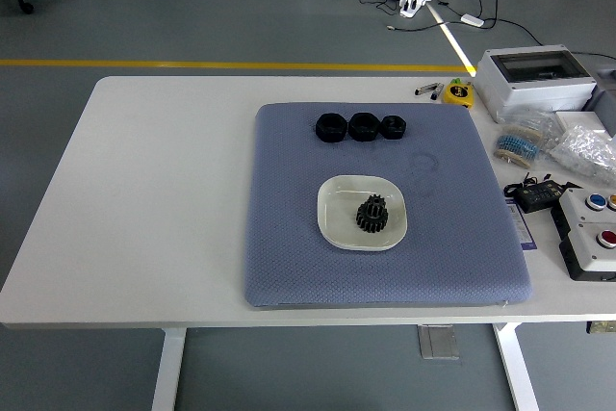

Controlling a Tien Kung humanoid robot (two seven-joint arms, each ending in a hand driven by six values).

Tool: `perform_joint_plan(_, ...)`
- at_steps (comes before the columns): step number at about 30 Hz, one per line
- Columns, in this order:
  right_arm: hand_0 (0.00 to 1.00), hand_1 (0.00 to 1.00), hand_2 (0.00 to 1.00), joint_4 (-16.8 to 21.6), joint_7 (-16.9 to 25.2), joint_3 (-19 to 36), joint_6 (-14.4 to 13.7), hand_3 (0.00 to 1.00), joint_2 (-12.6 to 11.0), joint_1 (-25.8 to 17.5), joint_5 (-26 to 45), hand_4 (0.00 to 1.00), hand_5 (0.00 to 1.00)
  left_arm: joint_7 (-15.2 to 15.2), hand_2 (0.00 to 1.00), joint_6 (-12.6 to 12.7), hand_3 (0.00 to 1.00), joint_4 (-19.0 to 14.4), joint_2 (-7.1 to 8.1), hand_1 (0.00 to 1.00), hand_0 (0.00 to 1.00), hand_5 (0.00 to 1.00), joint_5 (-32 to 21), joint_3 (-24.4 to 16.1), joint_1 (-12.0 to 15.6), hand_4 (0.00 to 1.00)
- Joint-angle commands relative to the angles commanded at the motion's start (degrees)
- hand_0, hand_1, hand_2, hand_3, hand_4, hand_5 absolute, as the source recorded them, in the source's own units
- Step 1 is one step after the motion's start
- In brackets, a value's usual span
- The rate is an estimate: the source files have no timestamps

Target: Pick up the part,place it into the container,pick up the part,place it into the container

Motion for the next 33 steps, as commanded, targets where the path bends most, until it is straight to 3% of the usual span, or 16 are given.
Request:
perform_joint_plan(10, 0.813, 0.816, 0.854, 1.45, 0.96, 2.07, -0.49, 0.875, -1.45, -0.84, -1.3, 0.998, 0.858, 0.05, 0.855, -0.74, 0.769, -0.39, 0.04, 0.84, 0.813, 0.674, 1.83, 0.59, -0.88, 0.807)
perform_joint_plan(22, 0.822, 0.818, 0.859, 0.25, 0.93, 2.27, -0.51, 0.892, -0.12, 3.31, -2.43, 0.998, 0.854, -0.43, 0.848, -0.97, 0.769, -0.38, 0.9, 0.836, 0.809, 0.673, 1.79, 1.54, -1.91, 0.806)
perform_joint_plan(23, 0.815, 0.816, 0.861, 0.36, 1.07, 2.33, -0.49, 0.893, -0.18, 3.15, -2.83, 0.998, 0.759, -0.51, 0.849, -0.97, 0.768, -0.37, 0.92, 0.84, 0.807, 0.677, 1.6, 1.65, -1.89, 0.805)
perform_joint_plan(28, 0.815, 0.816, 0.861, 0.72, 3.96, 2.65, -0.25, 0.893, -0.33, 2.14, -8.53, 0.998, 0.759, -0.61, 0.849, -0.99, 0.768, -0.34, 1.09, 0.84, 0.807, 0.677, 1.66, 1.58, -1.9, 0.805)
perform_joint_plan(29, 0.811, 0.817, 0.869, 0.85, 4.42, 2.69, -0.11, 0.896, -0.31, 1.88, -9.83, 0.998, 0.55, -0.6, 0.846, -1.02, 0.774, -0.34, 1.15, 0.835, 0.805, 0.68, 1.87, 1.5, -1.83, 0.803)
perform_joint_plan(33, 0.811, 0.817, 0.869, 0.97, 4.6, 2.48, -0.59, 0.896, -0.28, 1.76, -10.33, 0.998, 0.55, -0.52, 0.846, -1.01, 0.774, -0.3, 1.18, 0.835, 0.805, 0.68, 2.61, 1.02, -1.36, 0.803)
